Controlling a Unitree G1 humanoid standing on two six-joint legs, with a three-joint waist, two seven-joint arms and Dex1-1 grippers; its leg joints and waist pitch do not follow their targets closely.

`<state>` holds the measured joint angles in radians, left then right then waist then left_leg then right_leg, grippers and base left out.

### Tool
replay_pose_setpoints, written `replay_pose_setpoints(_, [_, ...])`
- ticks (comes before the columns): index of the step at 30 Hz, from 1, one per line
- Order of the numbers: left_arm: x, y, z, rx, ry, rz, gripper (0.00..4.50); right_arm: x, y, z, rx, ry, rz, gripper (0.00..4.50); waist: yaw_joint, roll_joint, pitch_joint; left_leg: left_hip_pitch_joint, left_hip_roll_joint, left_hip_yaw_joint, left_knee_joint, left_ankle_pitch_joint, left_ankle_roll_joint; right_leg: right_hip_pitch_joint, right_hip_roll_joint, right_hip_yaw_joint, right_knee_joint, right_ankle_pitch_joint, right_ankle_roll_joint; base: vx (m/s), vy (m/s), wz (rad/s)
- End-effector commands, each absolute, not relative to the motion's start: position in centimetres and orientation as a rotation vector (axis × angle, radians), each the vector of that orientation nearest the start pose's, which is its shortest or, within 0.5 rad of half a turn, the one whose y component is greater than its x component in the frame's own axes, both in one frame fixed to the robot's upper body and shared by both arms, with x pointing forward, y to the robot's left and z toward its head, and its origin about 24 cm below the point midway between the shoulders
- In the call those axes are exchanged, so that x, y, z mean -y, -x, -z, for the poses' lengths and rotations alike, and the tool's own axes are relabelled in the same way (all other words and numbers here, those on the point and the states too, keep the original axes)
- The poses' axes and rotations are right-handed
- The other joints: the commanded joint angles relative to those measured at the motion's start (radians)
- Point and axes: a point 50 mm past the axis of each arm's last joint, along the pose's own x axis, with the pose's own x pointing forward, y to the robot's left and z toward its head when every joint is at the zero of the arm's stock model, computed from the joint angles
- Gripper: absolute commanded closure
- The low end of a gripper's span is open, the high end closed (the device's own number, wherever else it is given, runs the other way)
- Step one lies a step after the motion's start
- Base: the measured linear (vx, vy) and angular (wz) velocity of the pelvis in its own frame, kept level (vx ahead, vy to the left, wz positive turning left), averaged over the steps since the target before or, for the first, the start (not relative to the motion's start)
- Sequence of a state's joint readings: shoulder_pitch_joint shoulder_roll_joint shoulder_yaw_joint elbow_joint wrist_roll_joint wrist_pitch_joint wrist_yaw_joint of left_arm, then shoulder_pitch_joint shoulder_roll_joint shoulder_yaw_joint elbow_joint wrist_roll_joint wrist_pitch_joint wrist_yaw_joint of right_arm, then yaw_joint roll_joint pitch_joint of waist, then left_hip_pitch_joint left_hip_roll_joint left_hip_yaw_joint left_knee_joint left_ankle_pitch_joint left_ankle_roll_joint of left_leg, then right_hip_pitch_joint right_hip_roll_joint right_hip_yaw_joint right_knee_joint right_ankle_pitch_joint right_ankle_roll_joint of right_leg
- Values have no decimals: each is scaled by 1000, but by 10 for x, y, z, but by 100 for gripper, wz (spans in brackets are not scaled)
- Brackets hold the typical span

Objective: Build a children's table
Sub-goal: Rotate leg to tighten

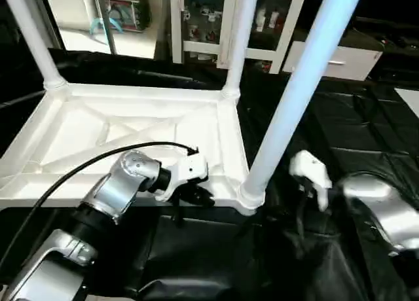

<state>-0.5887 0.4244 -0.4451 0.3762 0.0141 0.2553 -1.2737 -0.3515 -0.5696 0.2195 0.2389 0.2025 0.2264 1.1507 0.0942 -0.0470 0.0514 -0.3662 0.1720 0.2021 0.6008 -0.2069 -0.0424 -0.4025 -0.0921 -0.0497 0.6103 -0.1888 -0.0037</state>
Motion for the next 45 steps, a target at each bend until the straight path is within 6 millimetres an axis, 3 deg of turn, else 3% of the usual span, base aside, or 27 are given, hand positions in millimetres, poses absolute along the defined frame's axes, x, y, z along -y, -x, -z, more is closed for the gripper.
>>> replay_pose_setpoints(1, [-103,-291,-55,-569,-507,1563,450,177,-283,-62,-400,279,-1251,3,-4,-3,-59,17,68,-26,-75,-120,67,44,-68,43,-54,-77,-285,0,0,0])
replay_pose_setpoints(4, [-103,-291,-55,-569,-507,1562,450,175,-284,-61,-410,275,-1273,3,-3,-3,-59,20,67,-25,-75,-139,55,42,-67,43,-57,-107,-277,0,0,0])
replay_pose_setpoints(12, [-104,-290,-55,-578,-511,1552,450,175,-285,-53,-451,258,-1312,76,-1,-5,-63,18,65,-24,-70,-93,74,46,-66,42,-49,-48,-288,0,0,0])
replay_pose_setpoints(21, [-104,-291,-55,-587,-514,1546,450,174,-287,-52,-450,239,-1325,153,-3,-6,-63,19,65,-25,-69,-105,72,46,-65,42,-50,-63,-288,0,0,0])
replay_pose_setpoints(32, [-108,-286,-50,-639,-510,1557,450,171,-283,-44,-462,178,-1341,178,-3,-12,-64,18,65,-25,-68,-94,79,46,-65,41,-48,-67,-286,0,0,0])
replay_pose_setpoints(35, [-108,-286,-50,-638,-504,1543,450,170,-285,-39,-467,138,-1268,180,-6,-11,-63,17,64,-25,-69,-101,72,46,-65,41,-49,-74,-286,0,0,0])
replay_pose_setpoints(37, [-102,-295,-49,-623,-482,1445,450,170,-296,-28,-472,116,-1045,181,-9,-9,-60,18,65,-26,-73,-131,54,42,-65,42,-56,-113,-277,0,0,0])
replay_pose_setpoints(38, [-98,-302,-49,-613,-461,1369,450,168,-301,-22,-473,93,-930,181,-15,-7,-52,19,63,-27,-81,-185,25,37,-63,42,-68,-196,-260,0,0,0])
replay_pose_setpoints(39, [-94,-307,-48,-608,-447,1320,450,166,-304,-19,-475,77,-858,181,-17,-9,-52,21,61,-30,-83,-217,2,40,-63,40,-72,-249,-245,0,0,0])
replay_pose_setpoints(40, [-89,-314,-47,-606,-423,1246,450,162,-308,-15,-469,61,-763,181,-24,-5,-50,23,62,-39,-89,-288,-36,41,-69,38,-80,-357,-208,0,0,0])
replay_pose_setpoints(41, [-83,-321,-47,-604,-392,1163,450,158,-311,-12,-467,47,-669,181,-31,-9,-51,28,60,-45,-91,-350,-63,37,-70,34,-90,-443,-172,0,0,0])
replay_pose_setpoints(43, [-69,-334,-45,-596,-354,1010,450,145,-317,-5,-469,31,-500,182,-40,-6,-54,37,57,-48,-90,-388,-84,26,-68,35,-97,-468,-156,-51,22,-4])
replay_pose_setpoints(45, [-62,-341,-47,-564,-359,940,450,136,-320,-2,-465,15,-428,182,-41,-10,-56,31,55,-49,-91,-382,-66,30,-70,34,-104,-465,-136,0,0,0])
